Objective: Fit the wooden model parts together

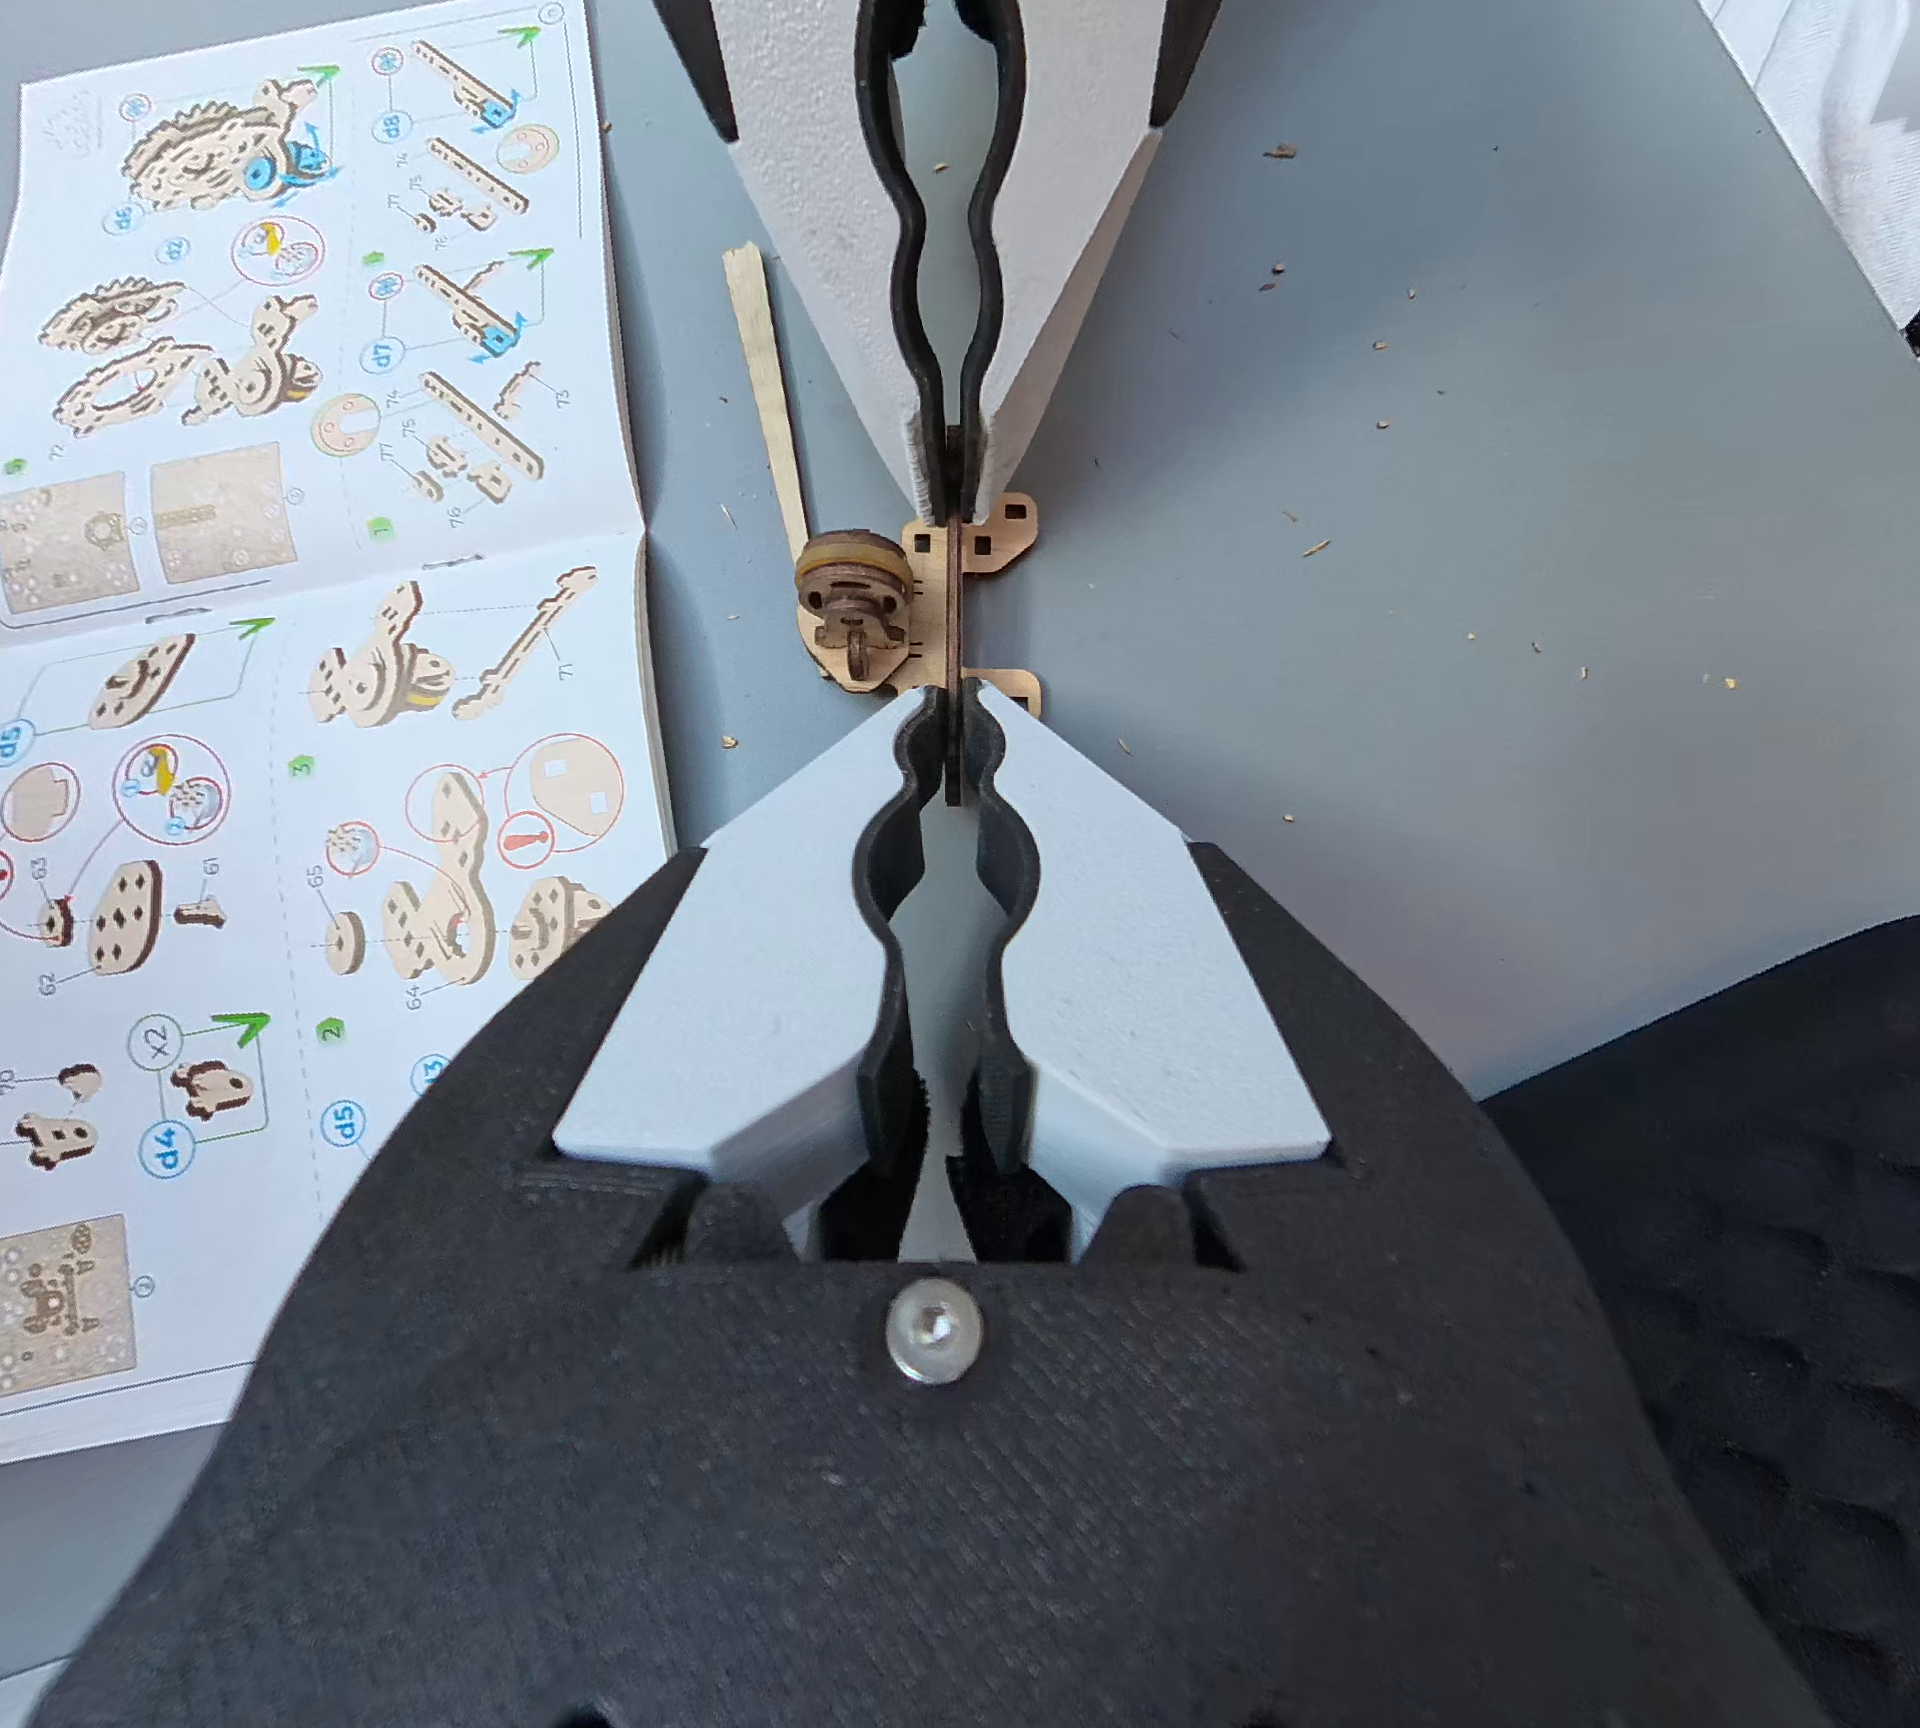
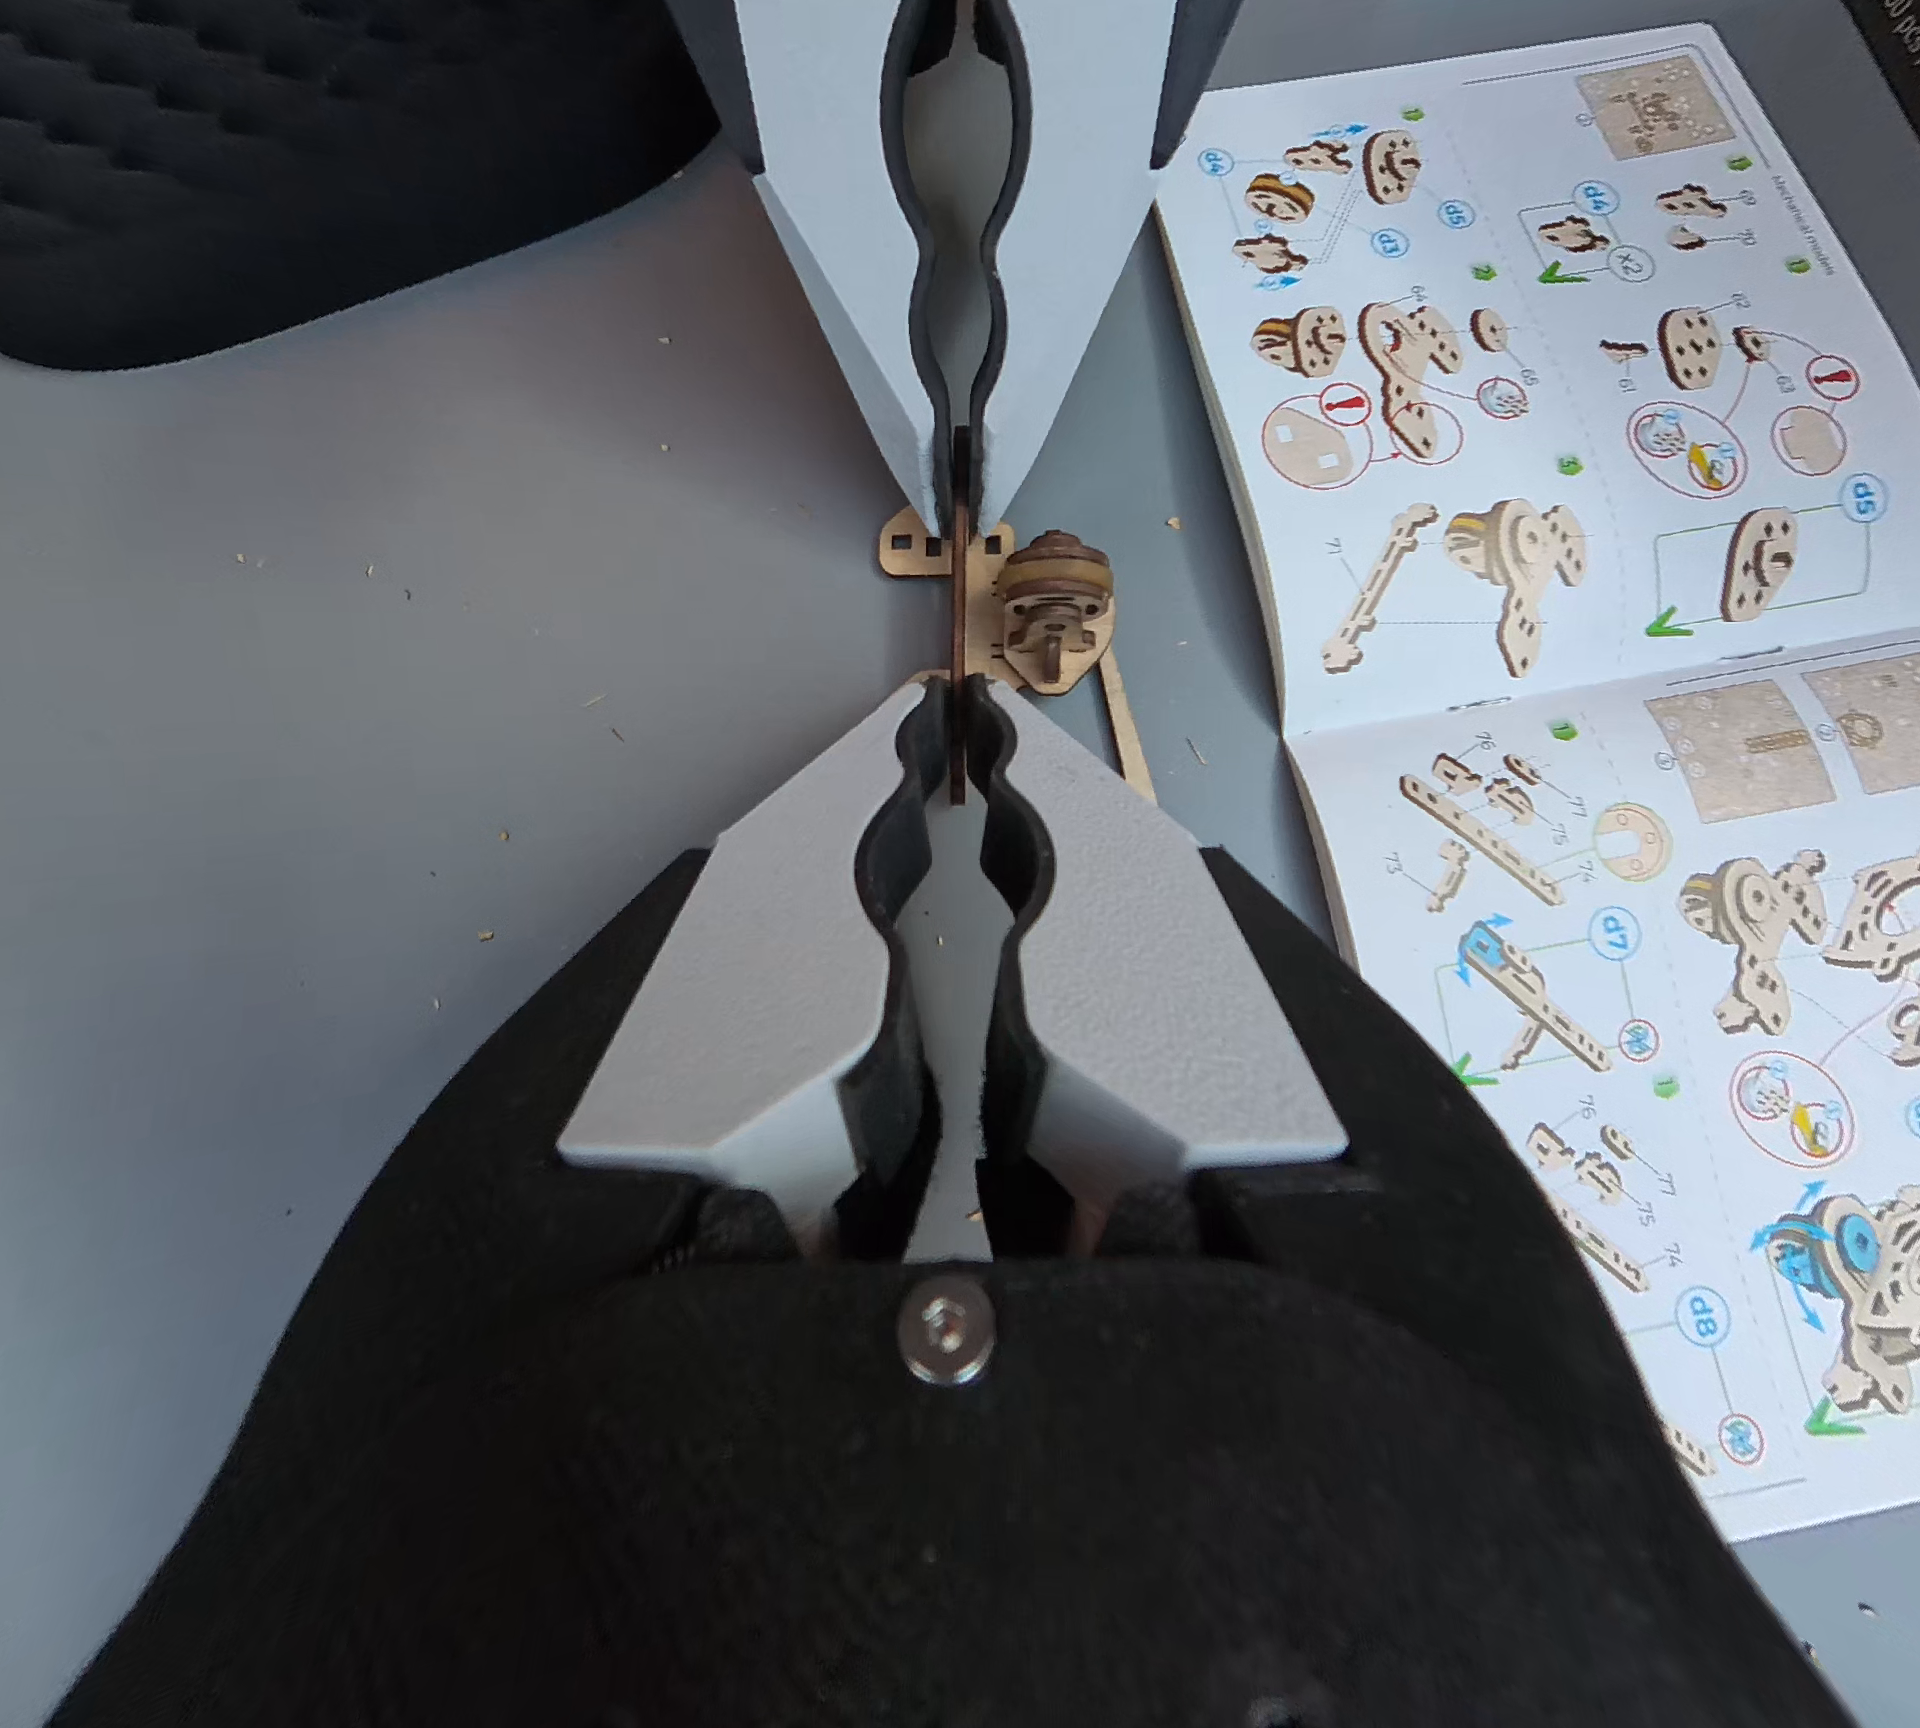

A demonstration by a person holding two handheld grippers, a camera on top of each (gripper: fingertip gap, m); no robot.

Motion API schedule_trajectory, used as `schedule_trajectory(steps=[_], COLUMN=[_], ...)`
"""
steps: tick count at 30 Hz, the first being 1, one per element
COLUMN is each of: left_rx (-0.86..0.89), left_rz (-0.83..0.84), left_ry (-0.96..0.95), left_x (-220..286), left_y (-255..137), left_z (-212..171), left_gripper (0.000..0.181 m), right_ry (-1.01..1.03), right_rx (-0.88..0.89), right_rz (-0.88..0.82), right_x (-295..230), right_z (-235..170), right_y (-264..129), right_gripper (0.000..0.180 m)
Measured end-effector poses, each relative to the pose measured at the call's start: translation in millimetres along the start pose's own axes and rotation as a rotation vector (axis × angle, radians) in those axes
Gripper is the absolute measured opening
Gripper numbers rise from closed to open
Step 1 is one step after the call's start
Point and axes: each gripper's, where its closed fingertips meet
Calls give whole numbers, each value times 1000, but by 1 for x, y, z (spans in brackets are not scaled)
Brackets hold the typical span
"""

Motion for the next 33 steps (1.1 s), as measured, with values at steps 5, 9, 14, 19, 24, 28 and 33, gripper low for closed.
schedule_trajectory(steps=[5, 9, 14, 19, 24, 28, 33], left_rx=[-1, -1, 2, 10, 11, 8, 76], left_rz=[4, 4, 5, 0, 2, -2, -23], left_ry=[17, 22, 17, 4, -4, -17, -65], left_x=[1, 1, 0, 0, -1, 0, -1], left_y=[0, 0, 0, 0, 0, 0, -15], left_z=[0, 0, 0, 0, 1, 1, 15], left_gripper=[2, 2, 2, 2, 1, 1, 11], right_ry=[-28, -40, -28, -20, 7, 17, 27], right_rx=[-12, -18, -7, -4, 17, 27, 37], right_rz=[-14, -18, -8, -5, 22, 33, 40], right_x=[-1, -1, 1, 0, 1, 1, 2], right_z=[0, 0, 0, 0, 0, 1, 1], right_y=[0, 0, 0, 0, 0, 0, 0], right_gripper=[4, 4, 4, 4, 4, 4, 4])
Point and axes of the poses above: each gripper's, where its closed fingertips meet, y out along the fingers, z out of its top, x = y × z across the jaws, and after that the axes turned 12 degrees about x, right-handed
